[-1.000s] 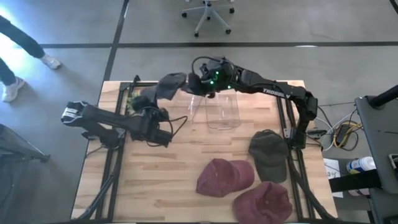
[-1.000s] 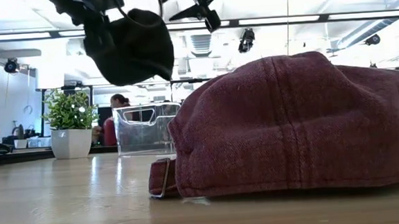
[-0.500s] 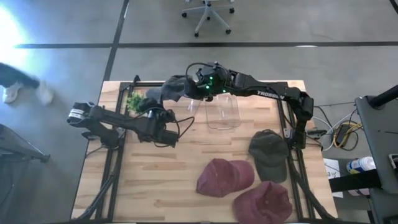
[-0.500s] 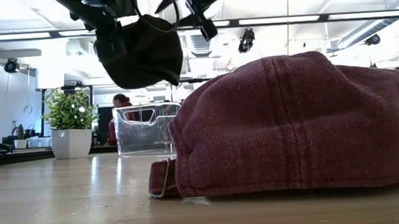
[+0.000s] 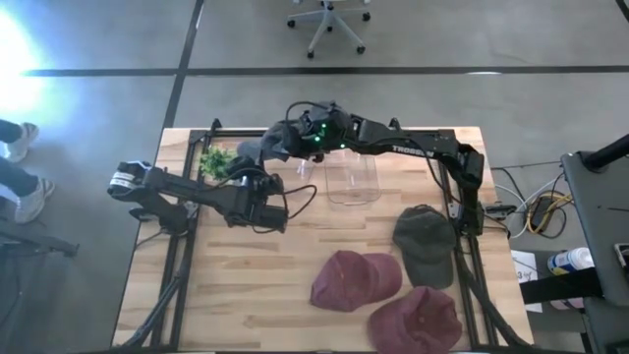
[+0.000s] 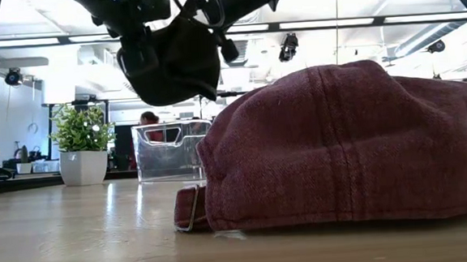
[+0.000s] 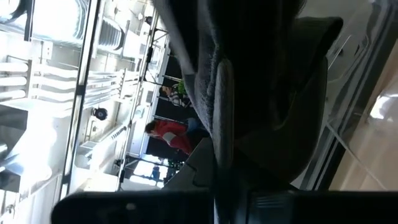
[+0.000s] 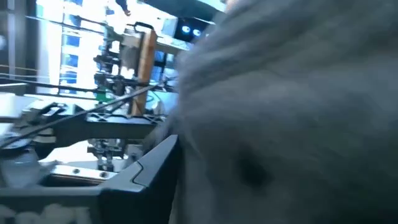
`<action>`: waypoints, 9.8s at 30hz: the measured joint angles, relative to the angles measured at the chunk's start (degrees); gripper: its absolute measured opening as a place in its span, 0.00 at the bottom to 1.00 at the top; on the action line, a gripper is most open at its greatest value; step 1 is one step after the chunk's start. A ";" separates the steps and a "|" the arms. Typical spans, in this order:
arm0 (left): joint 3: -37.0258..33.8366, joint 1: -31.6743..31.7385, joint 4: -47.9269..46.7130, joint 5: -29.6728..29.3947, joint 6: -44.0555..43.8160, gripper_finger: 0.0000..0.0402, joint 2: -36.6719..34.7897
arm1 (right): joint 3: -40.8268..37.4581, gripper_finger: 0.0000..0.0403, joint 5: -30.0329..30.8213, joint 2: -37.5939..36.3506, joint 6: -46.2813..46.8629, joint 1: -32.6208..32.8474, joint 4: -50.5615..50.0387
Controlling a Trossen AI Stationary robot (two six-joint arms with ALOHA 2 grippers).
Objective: Pick & Place hat
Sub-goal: Put the black cap into the left transparent bin, then put the red cap into the right transparent bin
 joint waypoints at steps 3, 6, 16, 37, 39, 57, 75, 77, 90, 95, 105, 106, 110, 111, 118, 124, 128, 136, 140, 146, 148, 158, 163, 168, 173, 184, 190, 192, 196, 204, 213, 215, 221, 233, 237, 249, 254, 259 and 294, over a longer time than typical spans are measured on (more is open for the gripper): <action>0.00 -0.15 0.15 -0.02 -0.72 0.03 0.00 | 0.04 0.37 -0.20 0.19 -0.18 -0.48 0.95; 0.00 -0.20 1.08 0.23 -1.32 0.04 0.00 | 0.04 0.26 -0.90 0.39 -0.95 -0.92 0.68; 0.02 -2.68 5.45 6.58 -3.17 0.17 -1.42 | 0.04 0.03 -2.29 0.39 -6.39 -2.98 0.24; -0.67 -14.04 -12.10 31.69 -44.64 0.38 -15.67 | 0.02 0.03 -8.76 0.39 -29.82 -10.25 -6.21; -2.22 -14.07 -13.62 32.79 -49.43 0.38 -17.10 | 0.02 0.03 -10.52 0.92 -33.95 -10.65 -6.45; -7.19 -14.29 -13.62 43.65 -60.13 0.38 -20.09 | 3.52 0.03 -27.55 12.11 -60.27 -14.82 -13.27; -8.74 -14.29 -8.46 45.62 -62.51 0.38 -17.73 | 6.40 0.03 -33.70 18.27 -81.34 -14.68 -35.70; -8.74 -14.29 -7.99 45.41 -62.67 0.38 -17.69 | 7.41 0.03 -33.62 17.82 -83.42 -14.62 -39.89; -8.74 -14.28 -4.00 44.58 -62.76 0.38 -17.68 | 9.14 0.04 -30.73 17.86 -75.07 -14.73 -40.71; -8.74 -14.27 -3.81 44.07 -62.77 0.38 -17.68 | 9.18 0.17 -30.34 17.86 -73.67 -14.66 -39.58; -8.74 -14.27 -3.81 44.00 -61.55 0.38 -17.68 | 10.47 0.42 -16.36 16.43 -75.68 -14.58 -39.58; -8.74 -14.27 -3.79 43.93 -61.53 0.38 -17.68 | 11.05 0.43 -16.32 16.18 -75.71 -14.58 -39.59; -8.74 -14.27 -3.81 43.52 -60.68 0.38 -17.68 | 12.96 0.45 -16.38 15.45 -76.01 -14.46 -40.61; -8.74 -14.27 -3.81 43.52 -60.33 0.38 -17.68 | 13.25 0.46 -16.40 15.40 -76.52 -14.45 -41.36; -8.74 -14.27 -3.81 43.54 -58.92 0.38 -17.68 | 13.10 0.53 -8.96 15.23 -79.44 -14.34 -48.64; -8.74 -14.27 -3.83 43.45 -58.41 0.38 -17.68 | 13.20 0.60 1.90 12.29 -82.82 -14.36 -49.10; -8.74 -14.27 -3.85 43.45 -58.25 0.38 -17.68 | 13.24 0.62 8.95 10.58 -81.74 -14.36 -49.33; -10.26 -13.91 -3.65 43.38 -58.22 0.38 -17.68 | 11.83 0.58 10.51 9.20 -80.78 -13.73 -58.58; -12.33 -13.40 -3.32 43.41 -58.23 0.38 -17.68 | 11.01 0.56 11.30 9.89 -81.02 -12.73 -52.47; -12.96 -13.40 -2.50 44.07 -58.75 0.38 -17.66 | 10.86 0.55 11.72 12.54 -82.20 -12.31 -46.26; -12.96 -13.40 -2.47 44.05 -58.75 0.38 -17.66 | 10.87 0.55 11.69 12.96 -82.69 -12.20 -44.27; -12.96 -13.40 -1.41 43.95 -58.84 0.38 -17.66 | 10.45 0.55 11.62 16.08 -87.30 -11.63 -36.45; -12.96 -13.40 -1.21 44.00 -58.76 0.38 -17.66 | 10.13 0.56 11.49 18.32 -87.04 -11.69 -39.11; -12.96 -13.40 -0.96 44.04 -58.73 0.38 -17.66 | 10.03 0.55 11.64 18.86 -86.94 -11.48 -39.83; -12.96 -13.40 0.16 44.00 -58.69 0.38 -17.66 | 10.94 0.56 11.94 17.84 -90.62 -11.47 -42.42; -12.96 -13.40 1.18 44.03 -58.65 0.38 -17.66 | 16.43 0.56 15.59 17.68 -94.59 -10.00 -52.33; -12.96 -13.40 1.58 45.02 -58.66 0.38 -17.66 | 19.07 0.56 17.48 17.66 -94.99 -8.44 -52.43; -12.96 -13.40 1.64 45.08 -58.66 0.38 -17.66 | 20.24 0.56 17.98 17.62 -94.96 -8.29 -52.47; -12.96 -13.40 1.77 45.13 -58.65 0.38 -17.66 | 21.35 0.56 23.17 17.53 -94.51 -8.06 -53.98; -12.96 -13.40 1.93 45.07 -57.62 0.38 -17.67 | 14.44 0.56 22.97 18.12 -97.74 -8.24 -47.75; -12.96 -13.40 2.66 45.16 -57.62 0.38 -17.68 | 10.97 0.56 11.97 18.97 -100.86 -7.70 -46.12; -12.96 -13.40 3.28 45.15 -57.61 0.38 -17.68 | 10.59 0.56 12.41 19.02 -101.48 -7.65 -47.27; -12.96 -13.40 3.97 45.18 -57.55 0.38 -17.68 | 10.37 0.56 14.59 18.48 -97.66 -7.77 -51.95; -12.96 -13.40 5.15 44.97 -56.87 0.38 -17.68 | 11.12 0.67 17.75 12.29 -94.18 -7.13 -54.32; -12.96 -13.40 5.55 44.96 -55.91 0.38 -17.68 | 11.15 0.67 18.11 11.50 -92.77 -7.69 -53.30; -12.96 -13.40 6.36 44.96 -55.02 0.38 -17.68 | 5.91 0.62 15.70 11.45 -87.89 -7.02 -52.72; -12.96 -13.40 6.43 44.96 -55.03 0.38 -17.68 | -0.23 0.62 15.95 11.45 -87.80 -6.99 -47.97; -12.96 -13.40 6.73 44.96 -55.02 0.38 -17.68 | -4.49 0.62 19.15 11.45 -87.86 -6.97 -45.80; -12.96 -13.33 20.10 48.09 -32.26 0.38 -17.68 | -12.71 0.59 17.59 -13.76 -51.99 11.14 -67.13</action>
